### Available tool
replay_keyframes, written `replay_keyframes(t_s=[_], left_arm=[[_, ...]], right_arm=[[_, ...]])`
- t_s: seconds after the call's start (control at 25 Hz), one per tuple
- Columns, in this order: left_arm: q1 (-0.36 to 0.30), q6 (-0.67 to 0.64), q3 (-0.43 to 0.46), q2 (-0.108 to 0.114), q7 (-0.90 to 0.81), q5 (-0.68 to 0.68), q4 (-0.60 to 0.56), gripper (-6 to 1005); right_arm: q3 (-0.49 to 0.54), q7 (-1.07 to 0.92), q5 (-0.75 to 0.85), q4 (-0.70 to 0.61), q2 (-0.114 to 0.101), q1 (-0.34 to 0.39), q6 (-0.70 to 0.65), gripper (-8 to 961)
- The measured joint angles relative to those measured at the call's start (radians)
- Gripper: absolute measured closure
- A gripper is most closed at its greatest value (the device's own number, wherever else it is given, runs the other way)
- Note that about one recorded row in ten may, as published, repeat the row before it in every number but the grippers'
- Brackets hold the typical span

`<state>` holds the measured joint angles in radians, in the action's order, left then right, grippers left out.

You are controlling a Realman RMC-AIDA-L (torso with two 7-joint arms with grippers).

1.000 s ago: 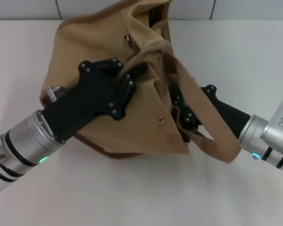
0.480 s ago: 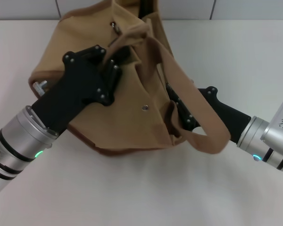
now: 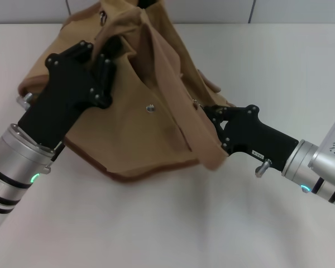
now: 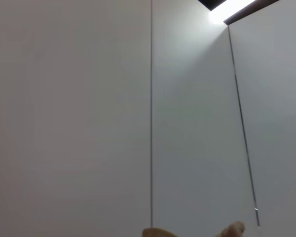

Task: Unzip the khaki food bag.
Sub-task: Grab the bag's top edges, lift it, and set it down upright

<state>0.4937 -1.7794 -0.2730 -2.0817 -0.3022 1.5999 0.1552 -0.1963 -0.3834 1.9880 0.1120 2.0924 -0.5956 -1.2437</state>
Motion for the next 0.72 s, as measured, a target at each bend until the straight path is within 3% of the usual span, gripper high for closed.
replay_keyframes(t_s=[0.72], left_arm=[[-0.047, 0.012, 0.132, 0.000, -0.010, -0.003, 0.039, 930]], right_arm=[[0.000, 0.000, 0.004, 0.004, 0.000, 0.007, 0.007, 870]])
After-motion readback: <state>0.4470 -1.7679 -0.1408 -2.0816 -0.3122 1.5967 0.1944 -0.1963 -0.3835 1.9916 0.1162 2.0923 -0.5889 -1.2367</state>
